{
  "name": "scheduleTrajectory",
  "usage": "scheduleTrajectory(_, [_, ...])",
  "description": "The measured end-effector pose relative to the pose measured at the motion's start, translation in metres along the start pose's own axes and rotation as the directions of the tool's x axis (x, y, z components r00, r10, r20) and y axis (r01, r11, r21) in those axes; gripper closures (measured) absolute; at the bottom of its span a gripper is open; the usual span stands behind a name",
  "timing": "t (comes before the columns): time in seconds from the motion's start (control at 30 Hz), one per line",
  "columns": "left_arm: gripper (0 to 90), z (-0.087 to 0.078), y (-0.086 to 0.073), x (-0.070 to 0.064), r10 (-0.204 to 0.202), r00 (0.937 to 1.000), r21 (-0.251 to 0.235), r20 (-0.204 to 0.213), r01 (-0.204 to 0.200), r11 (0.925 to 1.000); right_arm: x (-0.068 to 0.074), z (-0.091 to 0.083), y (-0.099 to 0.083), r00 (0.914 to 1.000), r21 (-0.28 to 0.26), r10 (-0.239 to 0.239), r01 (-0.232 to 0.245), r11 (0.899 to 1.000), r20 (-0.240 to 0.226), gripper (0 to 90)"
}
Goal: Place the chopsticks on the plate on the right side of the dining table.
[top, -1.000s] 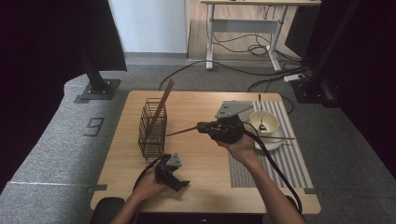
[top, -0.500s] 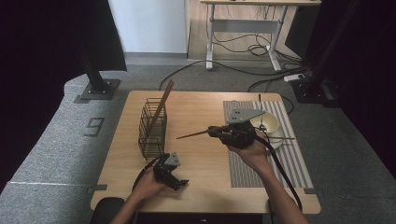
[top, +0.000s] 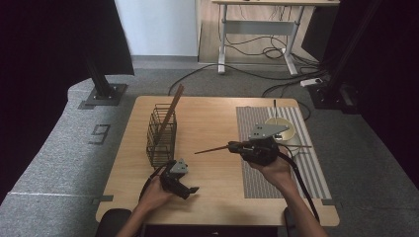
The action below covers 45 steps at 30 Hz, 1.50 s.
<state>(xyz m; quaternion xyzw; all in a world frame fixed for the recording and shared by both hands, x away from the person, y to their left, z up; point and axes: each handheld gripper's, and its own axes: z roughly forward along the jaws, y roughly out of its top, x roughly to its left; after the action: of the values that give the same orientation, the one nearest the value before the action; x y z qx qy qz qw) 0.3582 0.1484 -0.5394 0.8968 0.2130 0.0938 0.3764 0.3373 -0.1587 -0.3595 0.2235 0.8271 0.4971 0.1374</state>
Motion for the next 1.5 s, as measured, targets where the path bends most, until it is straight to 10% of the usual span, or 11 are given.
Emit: scheduleTrajectory(1.5, [0.0, -0.013, 0.007, -0.006, 0.027, 0.9990, -0.112, 0.037, -0.022, 0.9935, 0.017, 0.008, -0.029, 0.9964, 0.063, 0.002, 0.004, 0.998, -0.084, 82.5])
